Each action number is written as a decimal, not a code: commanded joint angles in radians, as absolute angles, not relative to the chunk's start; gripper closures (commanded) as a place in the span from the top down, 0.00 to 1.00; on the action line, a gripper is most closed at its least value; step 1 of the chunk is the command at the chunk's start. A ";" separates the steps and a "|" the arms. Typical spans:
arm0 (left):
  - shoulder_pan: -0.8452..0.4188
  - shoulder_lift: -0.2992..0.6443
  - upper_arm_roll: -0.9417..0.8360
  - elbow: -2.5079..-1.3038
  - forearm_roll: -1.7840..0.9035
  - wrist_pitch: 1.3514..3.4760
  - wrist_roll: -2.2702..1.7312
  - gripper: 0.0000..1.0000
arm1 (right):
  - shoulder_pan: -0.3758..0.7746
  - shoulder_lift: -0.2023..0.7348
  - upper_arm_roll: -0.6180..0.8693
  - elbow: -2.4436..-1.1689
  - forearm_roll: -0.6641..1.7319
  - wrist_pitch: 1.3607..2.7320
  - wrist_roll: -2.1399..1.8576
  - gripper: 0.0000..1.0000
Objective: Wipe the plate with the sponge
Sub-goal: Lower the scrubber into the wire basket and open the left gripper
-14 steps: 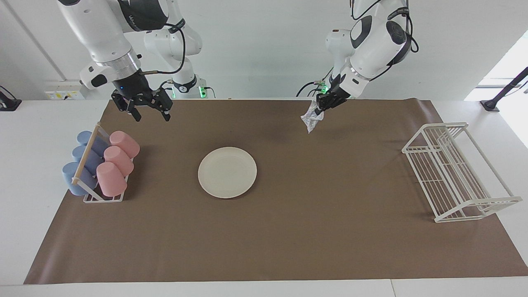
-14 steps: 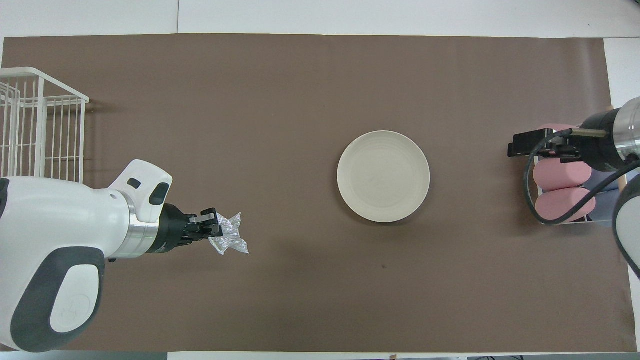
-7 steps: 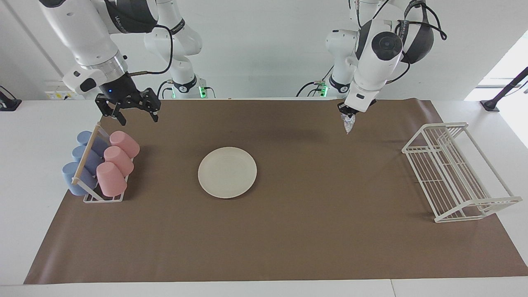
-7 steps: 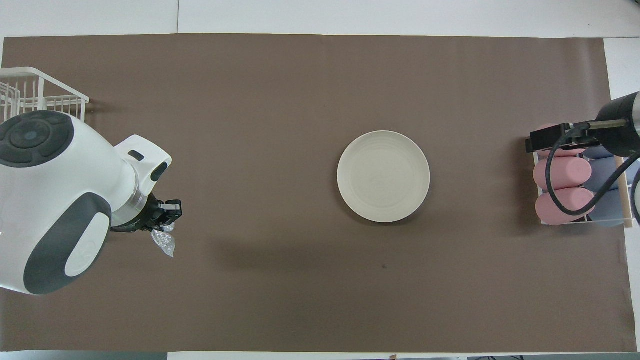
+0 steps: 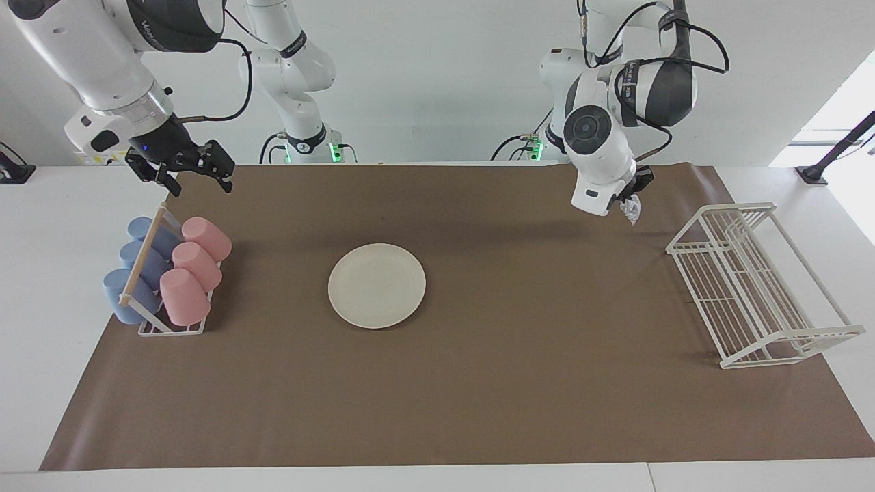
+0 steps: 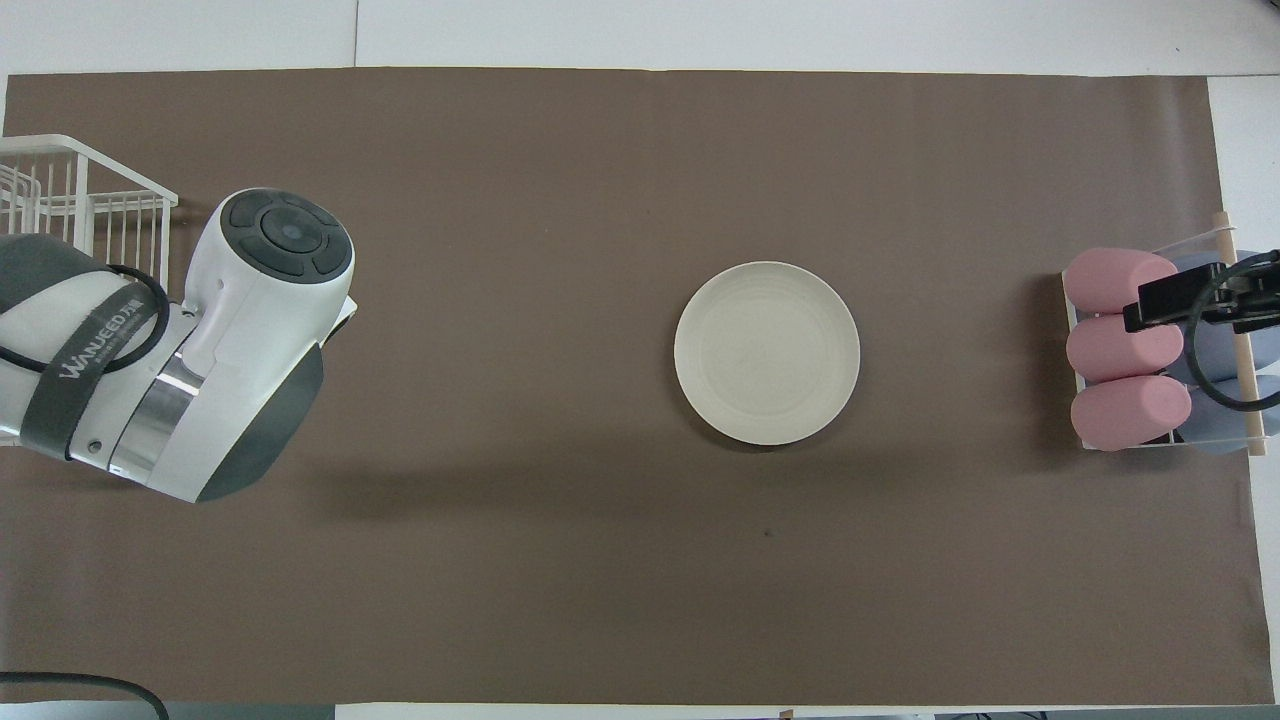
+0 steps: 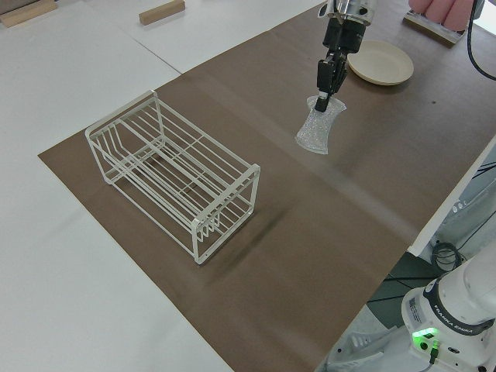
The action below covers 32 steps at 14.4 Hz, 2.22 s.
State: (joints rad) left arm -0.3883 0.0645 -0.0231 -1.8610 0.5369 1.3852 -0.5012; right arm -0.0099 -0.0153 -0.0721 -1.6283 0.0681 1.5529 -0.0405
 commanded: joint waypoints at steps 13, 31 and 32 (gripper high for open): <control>-0.263 0.443 -0.009 -1.589 1.134 1.409 -0.506 0.00 | -0.009 -0.017 -0.052 -1.624 0.052 1.597 0.015 1.00; -0.219 0.442 -0.009 -1.617 1.019 1.523 -0.565 1.00 | -0.009 -0.012 -0.052 -1.609 0.061 1.598 0.011 1.00; -0.219 0.442 -0.008 -1.618 1.020 1.522 -0.565 1.00 | -0.011 -0.011 -0.052 -1.609 0.058 1.598 0.006 1.00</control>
State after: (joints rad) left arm -0.2304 0.4364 -0.0045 -1.6227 1.0276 1.5089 -0.5525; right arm -0.0058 -0.0154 -0.0569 -1.6195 0.0677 1.5891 0.0284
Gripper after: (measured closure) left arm 0.256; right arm 0.000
